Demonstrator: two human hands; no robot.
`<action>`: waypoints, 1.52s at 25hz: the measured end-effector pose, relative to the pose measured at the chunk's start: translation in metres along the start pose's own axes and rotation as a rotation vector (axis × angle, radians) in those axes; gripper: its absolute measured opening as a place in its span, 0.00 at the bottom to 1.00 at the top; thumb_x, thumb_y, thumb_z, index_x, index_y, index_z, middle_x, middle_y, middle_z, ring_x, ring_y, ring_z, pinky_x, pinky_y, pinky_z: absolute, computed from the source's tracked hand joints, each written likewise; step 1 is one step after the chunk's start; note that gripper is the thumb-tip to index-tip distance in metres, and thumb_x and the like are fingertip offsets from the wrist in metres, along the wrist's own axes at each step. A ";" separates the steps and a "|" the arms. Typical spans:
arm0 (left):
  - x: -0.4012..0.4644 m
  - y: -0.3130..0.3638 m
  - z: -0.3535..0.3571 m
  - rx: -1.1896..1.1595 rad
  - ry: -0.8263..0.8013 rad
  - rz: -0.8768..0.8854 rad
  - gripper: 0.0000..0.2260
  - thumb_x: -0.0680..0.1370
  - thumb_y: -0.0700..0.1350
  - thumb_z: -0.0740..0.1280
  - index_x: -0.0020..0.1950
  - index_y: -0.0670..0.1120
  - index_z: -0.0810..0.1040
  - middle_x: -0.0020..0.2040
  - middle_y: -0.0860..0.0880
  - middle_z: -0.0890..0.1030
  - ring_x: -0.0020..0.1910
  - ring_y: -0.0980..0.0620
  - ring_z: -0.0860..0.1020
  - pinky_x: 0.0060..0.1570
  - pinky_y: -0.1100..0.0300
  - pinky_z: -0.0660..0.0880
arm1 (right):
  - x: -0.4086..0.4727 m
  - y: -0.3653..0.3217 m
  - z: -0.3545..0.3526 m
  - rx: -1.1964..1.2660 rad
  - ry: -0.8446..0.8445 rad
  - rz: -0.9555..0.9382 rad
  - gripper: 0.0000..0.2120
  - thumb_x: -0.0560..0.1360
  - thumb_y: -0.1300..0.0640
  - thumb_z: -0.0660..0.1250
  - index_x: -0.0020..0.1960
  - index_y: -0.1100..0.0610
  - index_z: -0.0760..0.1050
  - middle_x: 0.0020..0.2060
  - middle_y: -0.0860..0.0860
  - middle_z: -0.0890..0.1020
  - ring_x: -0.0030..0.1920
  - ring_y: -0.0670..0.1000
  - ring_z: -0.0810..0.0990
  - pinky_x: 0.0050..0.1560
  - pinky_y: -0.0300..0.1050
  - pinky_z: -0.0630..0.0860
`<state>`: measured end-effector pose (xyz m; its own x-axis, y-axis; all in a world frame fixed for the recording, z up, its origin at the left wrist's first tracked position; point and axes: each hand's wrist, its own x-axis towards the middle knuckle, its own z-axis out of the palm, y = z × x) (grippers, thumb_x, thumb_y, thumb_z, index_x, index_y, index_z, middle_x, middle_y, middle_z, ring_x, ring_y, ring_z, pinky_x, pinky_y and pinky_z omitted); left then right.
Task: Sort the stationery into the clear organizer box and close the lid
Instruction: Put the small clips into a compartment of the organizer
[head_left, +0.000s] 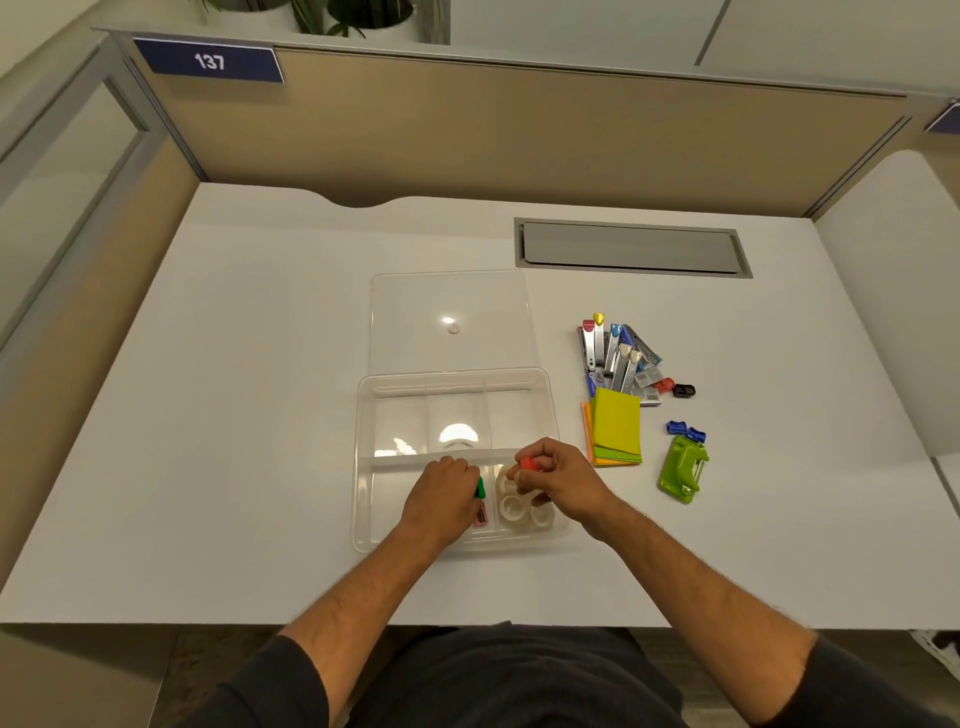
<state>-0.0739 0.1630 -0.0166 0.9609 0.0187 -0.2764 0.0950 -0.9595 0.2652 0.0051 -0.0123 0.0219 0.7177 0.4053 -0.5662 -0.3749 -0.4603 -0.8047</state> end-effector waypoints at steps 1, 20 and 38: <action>0.004 0.004 0.000 0.022 -0.020 -0.011 0.08 0.78 0.47 0.65 0.54 0.45 0.79 0.51 0.47 0.80 0.50 0.48 0.75 0.48 0.57 0.68 | -0.001 -0.001 -0.001 -0.011 0.008 -0.002 0.12 0.71 0.62 0.73 0.53 0.54 0.78 0.47 0.55 0.85 0.46 0.56 0.85 0.45 0.50 0.82; -0.038 -0.053 0.028 -0.044 0.141 -0.081 0.36 0.79 0.66 0.57 0.81 0.51 0.49 0.81 0.49 0.46 0.80 0.47 0.43 0.77 0.44 0.44 | 0.023 -0.008 0.035 -0.711 -0.005 -0.333 0.12 0.74 0.57 0.70 0.58 0.53 0.79 0.52 0.49 0.78 0.52 0.48 0.75 0.52 0.42 0.75; -0.040 -0.052 0.022 -0.099 0.103 -0.082 0.37 0.79 0.69 0.50 0.80 0.52 0.38 0.79 0.54 0.36 0.77 0.54 0.33 0.76 0.49 0.34 | 0.030 -0.002 0.047 -1.005 -0.070 -0.660 0.16 0.78 0.53 0.65 0.64 0.53 0.76 0.55 0.49 0.82 0.56 0.50 0.73 0.51 0.46 0.73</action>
<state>-0.1227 0.2063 -0.0397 0.9700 0.1295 -0.2059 0.1944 -0.9214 0.3365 0.0001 0.0381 -0.0020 0.5541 0.8221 -0.1308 0.6995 -0.5450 -0.4622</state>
